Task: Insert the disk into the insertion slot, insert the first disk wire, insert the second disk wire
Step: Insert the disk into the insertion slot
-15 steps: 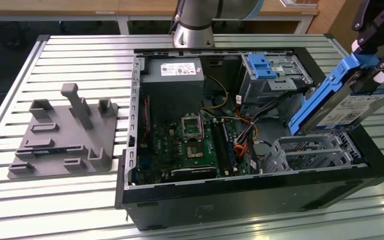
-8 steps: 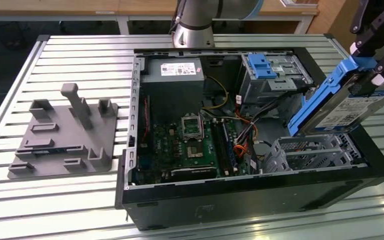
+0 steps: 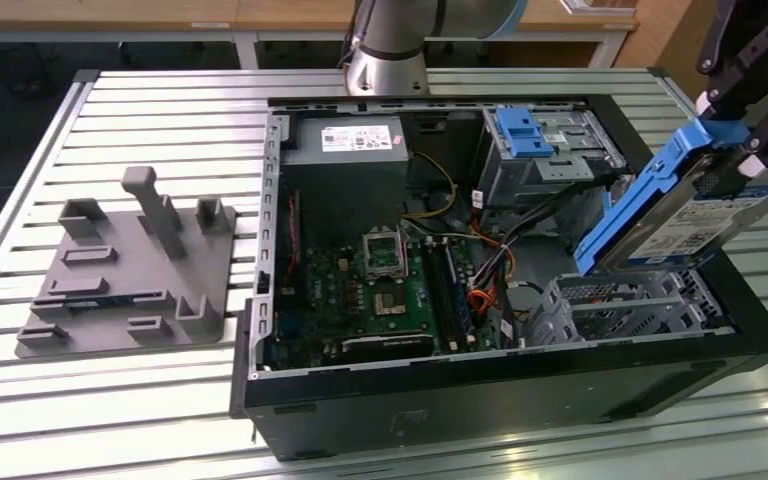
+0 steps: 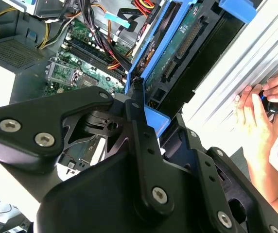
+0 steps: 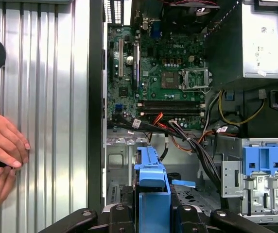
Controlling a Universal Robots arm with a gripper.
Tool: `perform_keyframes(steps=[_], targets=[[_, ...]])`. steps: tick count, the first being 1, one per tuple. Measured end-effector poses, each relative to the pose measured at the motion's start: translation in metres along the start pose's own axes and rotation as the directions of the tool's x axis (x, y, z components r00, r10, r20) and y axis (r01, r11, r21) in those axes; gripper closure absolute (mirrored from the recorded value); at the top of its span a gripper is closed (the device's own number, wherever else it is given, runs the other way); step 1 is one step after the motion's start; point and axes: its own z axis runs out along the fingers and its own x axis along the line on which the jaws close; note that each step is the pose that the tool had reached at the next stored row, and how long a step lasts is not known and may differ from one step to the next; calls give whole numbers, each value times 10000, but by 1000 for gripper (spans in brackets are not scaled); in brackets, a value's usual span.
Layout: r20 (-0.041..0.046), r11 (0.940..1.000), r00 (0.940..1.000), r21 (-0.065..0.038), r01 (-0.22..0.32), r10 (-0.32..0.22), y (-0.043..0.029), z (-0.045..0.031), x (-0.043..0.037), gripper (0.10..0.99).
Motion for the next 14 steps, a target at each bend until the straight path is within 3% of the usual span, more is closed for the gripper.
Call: perform_keyframes(steps=[14], targets=[[-5,10000,10000,0,1,-1,-21,81,7,722]])
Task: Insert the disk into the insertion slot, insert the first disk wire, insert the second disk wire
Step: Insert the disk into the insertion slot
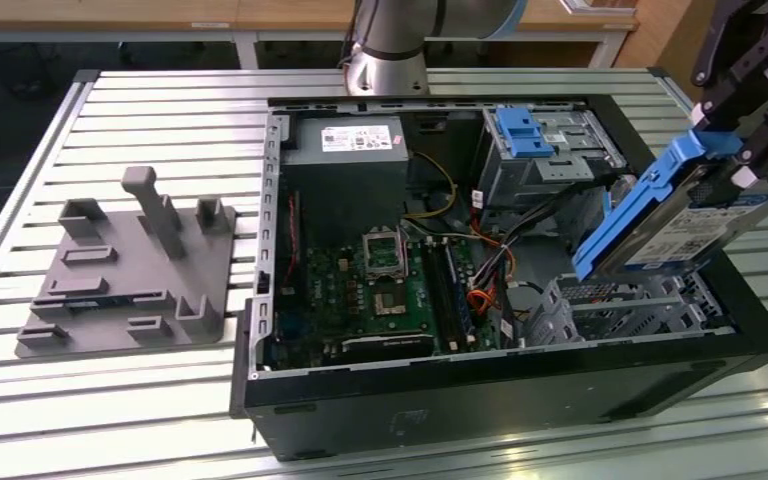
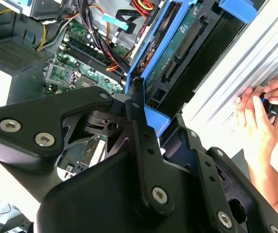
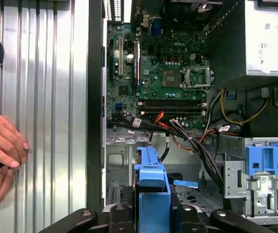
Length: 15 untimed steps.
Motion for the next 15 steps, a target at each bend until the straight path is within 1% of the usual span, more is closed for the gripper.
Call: perform_keyframes(steps=[8,15], targets=[[-1,10000,10000,0,1,-1,-2,48,4,722],[0,10000,10000,0,1,-1,-4,110,10,722]])
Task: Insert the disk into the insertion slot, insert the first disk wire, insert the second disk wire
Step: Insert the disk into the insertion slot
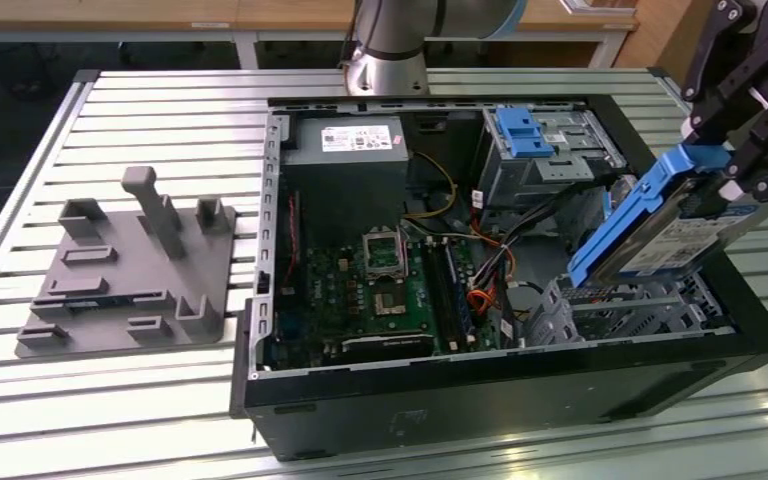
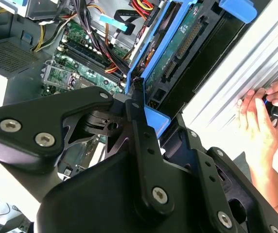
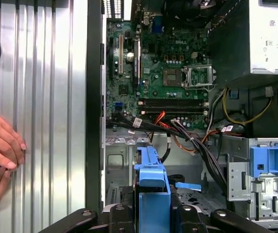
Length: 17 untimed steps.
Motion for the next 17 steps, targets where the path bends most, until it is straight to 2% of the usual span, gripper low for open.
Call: perform_keyframes(steps=[10,17], targets=[[-1,10000,10000,0,0,0,-3,76,11,722],[-1,10000,10000,-4,0,0,0,103,14,722]])
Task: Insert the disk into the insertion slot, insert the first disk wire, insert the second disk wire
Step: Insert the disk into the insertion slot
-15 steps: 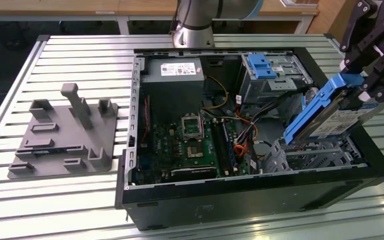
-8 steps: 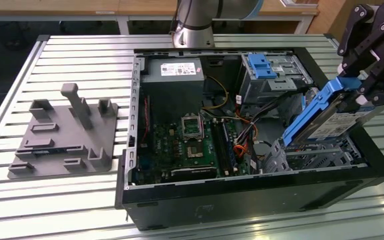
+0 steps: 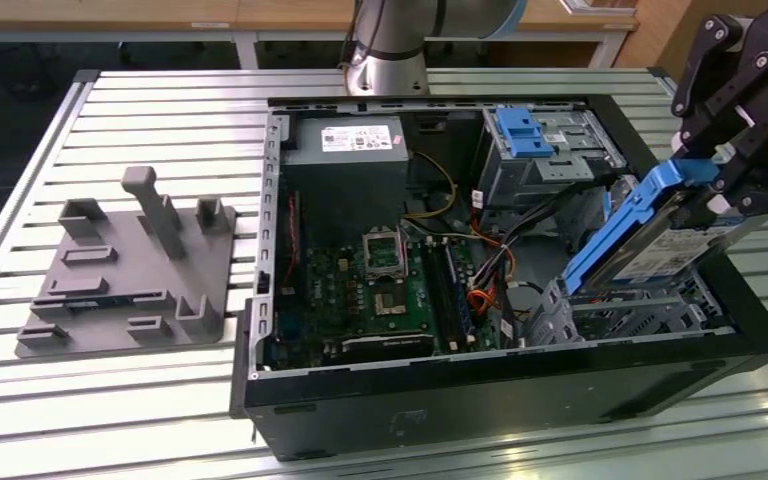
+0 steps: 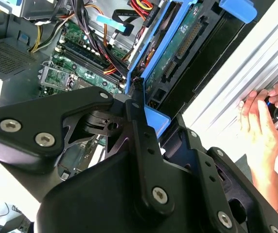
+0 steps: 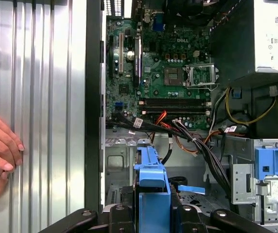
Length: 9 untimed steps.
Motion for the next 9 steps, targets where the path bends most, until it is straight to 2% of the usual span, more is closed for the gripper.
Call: perform_keyframes(steps=[9], targets=[[0,10000,10000,-6,-1,1,5,31,4,722]])
